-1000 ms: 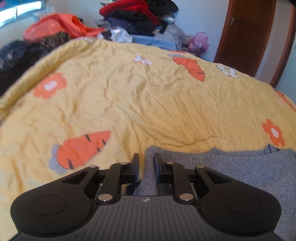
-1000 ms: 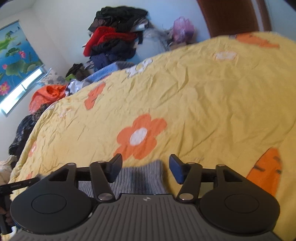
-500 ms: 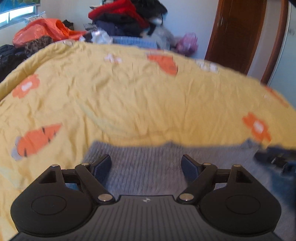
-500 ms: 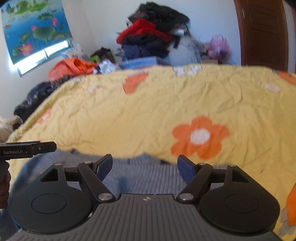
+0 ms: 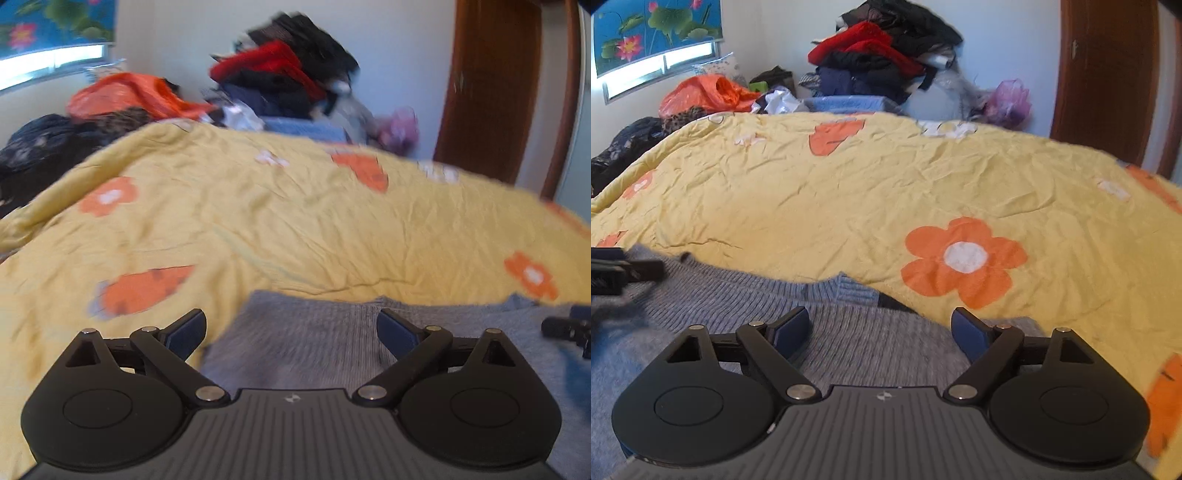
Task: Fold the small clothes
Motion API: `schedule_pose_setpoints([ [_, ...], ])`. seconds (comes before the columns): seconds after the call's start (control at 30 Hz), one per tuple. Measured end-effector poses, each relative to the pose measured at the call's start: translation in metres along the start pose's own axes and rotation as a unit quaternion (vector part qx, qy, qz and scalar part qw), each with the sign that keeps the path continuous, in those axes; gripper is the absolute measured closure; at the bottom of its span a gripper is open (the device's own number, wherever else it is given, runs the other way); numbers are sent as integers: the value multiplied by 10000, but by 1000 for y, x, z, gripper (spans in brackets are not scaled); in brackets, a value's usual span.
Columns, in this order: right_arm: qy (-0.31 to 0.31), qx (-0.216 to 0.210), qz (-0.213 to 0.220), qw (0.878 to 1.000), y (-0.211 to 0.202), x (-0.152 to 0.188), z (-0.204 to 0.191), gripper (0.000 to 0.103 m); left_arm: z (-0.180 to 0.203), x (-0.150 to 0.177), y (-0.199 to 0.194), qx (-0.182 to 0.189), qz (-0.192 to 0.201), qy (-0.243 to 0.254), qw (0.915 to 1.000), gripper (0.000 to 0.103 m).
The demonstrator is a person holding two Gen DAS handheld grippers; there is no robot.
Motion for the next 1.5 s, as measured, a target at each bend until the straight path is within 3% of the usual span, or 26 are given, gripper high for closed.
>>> schedule_pose_setpoints([
  [0.1,216,-538,290,9979,-42,12,-13,16,-42,15,-56,561,297,-784,9949,3],
  [0.2,405,-922,338,9943,-69,30,-28,12,-84,42,-87,938,6,-1575,9830,3],
  [0.27,518,-1123,264,9920,-77,43,-38,11,-110,66,-94,1062,-432,-2286,9668,3],
  [0.37,752,-1339,148,9880,-81,61,-49,11,-139,104,-96,1418,-1127,-3193,9302,3],
  [0.47,912,-1461,137,9850,-83,70,-59,11,-154,121,-103,1821,-1126,-3757,9017,3],
  [0.57,976,-1559,92,9829,-83,72,-68,10,-157,123,-98,2317,-1337,-4194,8675,3],
  [0.6,979,-1618,63,9819,-83,70,-70,10,-155,123,-96,2399,-1415,-4273,8601,4],
  [0.63,987,-1657,46,9812,-83,69,-72,10,-153,122,-94,2398,-1483,-4269,8592,4],
  [0.73,999,-1688,19,9806,-86,67,-76,10,-146,119,-91,2304,-1546,-4127,8676,4],
  [0.77,992,-1685,23,9807,-88,66,-77,10,-142,118,-91,2198,-1586,-3988,8761,8],
  [0.8,991,-1694,27,9806,-90,66,-78,10,-137,116,-91,2028,-1642,-3800,8875,12],
  [0.87,1011,-1701,18,9802,-92,67,-77,10,-124,113,-93,1630,-1624,-3208,9188,38],
  [0.9,1038,-1707,1,9798,-92,68,-76,10,-118,111,-95,1411,-1595,-2941,9317,44],
  [0.97,1090,-1724,-48,9790,-91,69,-75,10,-111,108,-97,1047,-1576,-2611,9466,62],
  [1.0,1096,-1728,-54,9788,-91,68,-76,10,-110,108,-97,898,-1600,-2555,9492,70],
  [1.03,1086,-1748,-50,9786,-91,66,-76,10,-109,108,-96,823,-1648,-2544,9494,84],
  [1.07,1064,-1778,-38,9783,-92,64,-78,10,-108,110,-94,832,-1739,-2573,9469,90],
  [1.13,998,-1841,4,9778,-93,59,-81,10,-107,109,-94,783,-1765,-2576,9468,91],
  [1.2,955,-1922,33,9767,-94,53,-83,10,-99,102,-101,701,-1572,-2309,9576,92],
  [1.3,972,-2127,13,9723,-91,37,-84,9,-55,81,-132,744,-779,-967,9895,92],
  [1.33,996,-2213,-2,9701,-88,31,-84,10,-36,78,-142,819,-556,-466,9940,92],
  [1.4,1077,-2477,-121,9628,-79,12,-86,9,3,82,-158,1039,-289,406,9933,92],
  [1.5,1234,-3093,-669,9405,-53,-11,-95,7,36,104,-158,1213,-380,940,9874,92],
])
Point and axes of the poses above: each gripper's, at about its wrist camera, not at the fingertips, and y roughly the way its jaws point, z to its right, x to its underside, the point moved 3 cm from there along y, roughly the way its jaws point, and after that the axes turned 12 degrees about -x, right-handed, at the moved point
